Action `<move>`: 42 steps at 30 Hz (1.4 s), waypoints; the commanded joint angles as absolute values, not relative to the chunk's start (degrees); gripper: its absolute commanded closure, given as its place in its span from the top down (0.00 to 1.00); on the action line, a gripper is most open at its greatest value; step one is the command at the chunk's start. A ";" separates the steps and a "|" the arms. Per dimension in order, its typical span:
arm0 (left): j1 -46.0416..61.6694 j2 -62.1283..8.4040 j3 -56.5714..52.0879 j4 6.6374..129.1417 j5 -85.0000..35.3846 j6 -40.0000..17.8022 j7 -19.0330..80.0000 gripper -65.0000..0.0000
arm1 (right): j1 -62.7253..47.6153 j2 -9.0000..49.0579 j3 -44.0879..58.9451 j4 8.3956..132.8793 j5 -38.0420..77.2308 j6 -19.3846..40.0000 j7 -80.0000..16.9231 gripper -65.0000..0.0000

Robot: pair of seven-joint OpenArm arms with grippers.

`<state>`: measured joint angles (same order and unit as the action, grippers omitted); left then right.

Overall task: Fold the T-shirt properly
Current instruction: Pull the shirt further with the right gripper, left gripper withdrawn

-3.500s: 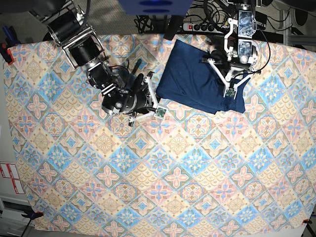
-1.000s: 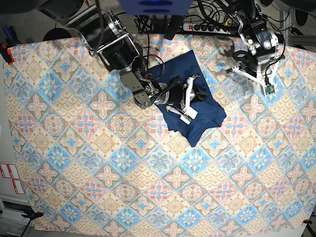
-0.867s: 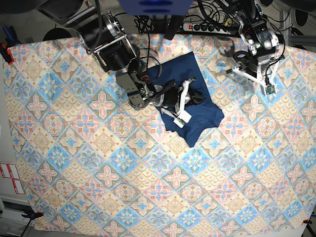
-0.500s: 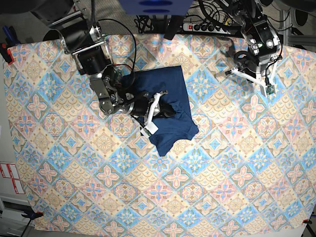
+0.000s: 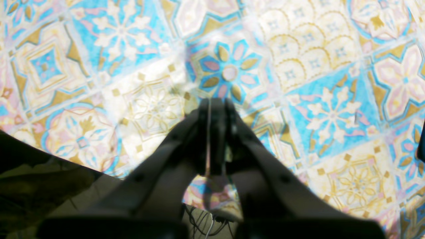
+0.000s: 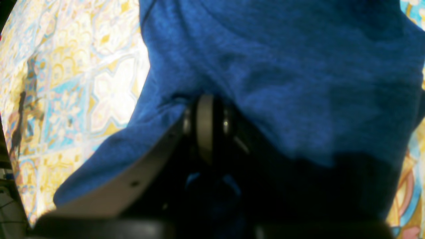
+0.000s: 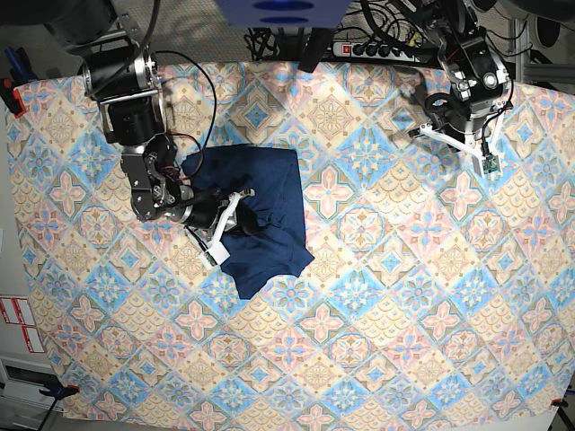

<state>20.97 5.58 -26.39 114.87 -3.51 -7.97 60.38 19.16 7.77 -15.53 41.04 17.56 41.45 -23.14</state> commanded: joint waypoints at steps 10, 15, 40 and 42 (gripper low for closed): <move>20.88 5.32 -26.42 116.00 -3.56 -7.87 59.38 0.00 | 17.63 0.13 -15.96 50.42 14.02 40.00 -31.78 0.06; 20.88 5.32 -26.33 116.00 -3.65 -7.87 59.38 0.00 | 17.63 -2.59 -15.96 51.03 14.02 40.00 -32.13 0.06; 20.88 5.49 -25.27 116.00 -3.65 -7.87 59.30 0.00 | 12.62 -7.60 -15.69 60.62 13.93 40.00 -37.32 0.06; 20.97 5.49 -25.27 116.00 -3.65 -7.87 59.30 0.00 | 14.20 -8.04 -15.69 57.27 13.93 40.00 -36.18 0.06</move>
<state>21.04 5.69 -25.23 114.87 -3.49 -7.92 60.23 13.52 -8.38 -15.75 56.73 13.89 39.79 -36.34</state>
